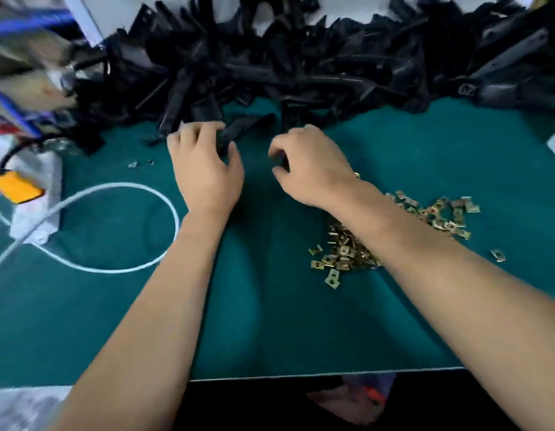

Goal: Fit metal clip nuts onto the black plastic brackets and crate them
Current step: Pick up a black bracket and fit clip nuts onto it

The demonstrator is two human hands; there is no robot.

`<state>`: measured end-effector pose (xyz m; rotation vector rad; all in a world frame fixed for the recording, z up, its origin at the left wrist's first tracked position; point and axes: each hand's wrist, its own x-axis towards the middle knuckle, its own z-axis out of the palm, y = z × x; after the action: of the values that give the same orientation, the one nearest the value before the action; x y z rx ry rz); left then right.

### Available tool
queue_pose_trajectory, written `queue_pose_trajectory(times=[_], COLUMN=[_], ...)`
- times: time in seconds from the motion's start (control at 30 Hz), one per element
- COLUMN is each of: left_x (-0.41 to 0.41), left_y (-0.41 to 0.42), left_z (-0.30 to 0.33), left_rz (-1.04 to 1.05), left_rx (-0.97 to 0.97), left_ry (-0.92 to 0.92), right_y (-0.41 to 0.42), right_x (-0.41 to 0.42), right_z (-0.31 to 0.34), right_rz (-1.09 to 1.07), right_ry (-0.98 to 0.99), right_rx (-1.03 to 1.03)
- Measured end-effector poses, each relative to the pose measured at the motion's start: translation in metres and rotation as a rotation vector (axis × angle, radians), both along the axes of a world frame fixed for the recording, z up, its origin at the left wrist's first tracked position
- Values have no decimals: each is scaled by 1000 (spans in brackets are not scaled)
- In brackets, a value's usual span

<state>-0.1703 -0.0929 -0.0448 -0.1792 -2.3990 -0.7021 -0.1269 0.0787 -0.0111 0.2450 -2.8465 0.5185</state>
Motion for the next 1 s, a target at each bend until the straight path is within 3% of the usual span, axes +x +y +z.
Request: queue_pose_trajectory(times=[0.13, 0.23, 0.33, 0.4, 0.53, 0.6, 0.67, 0.77, 0.9, 1.0], left_x=[-24, -30, -33, -33, -34, -32, -28, -22, -22, -27], left_y=[-13, -12, -21, -23, -18, -14, -9, -3, -4, -3], left_z=[-2, 0, -1, -3, -6, -5, -4, -2, 3, 4], left_rz=[-115, -67, 38, 103, 8, -10, -17, -48, -18, -82], left_rx=[19, 60, 126, 108, 33, 85, 150, 226, 490, 751], left_ry=[-263, -287, -295, -261, -332, -355, -324, -247, -193, -262], right_y=[-49, -74, -82, -80, -71, -66, -63, -54, -32, -3], right_x=[-37, -56, -66, -71, -83, -87, -81, -67, -40, -19], right_z=[-8, -17, -23, -26, -19, -17, -15, -12, 11, 24], right_rz=[36, 95, 71, -9, -138, -112, -38, 142, 335, 416], right_ry=[-33, -146, -210, -235, -371, -416, -385, -222, -133, -321], right_rx=[108, 122, 4, -264, -1194, -1418, -1339, -1062, -708, -445])
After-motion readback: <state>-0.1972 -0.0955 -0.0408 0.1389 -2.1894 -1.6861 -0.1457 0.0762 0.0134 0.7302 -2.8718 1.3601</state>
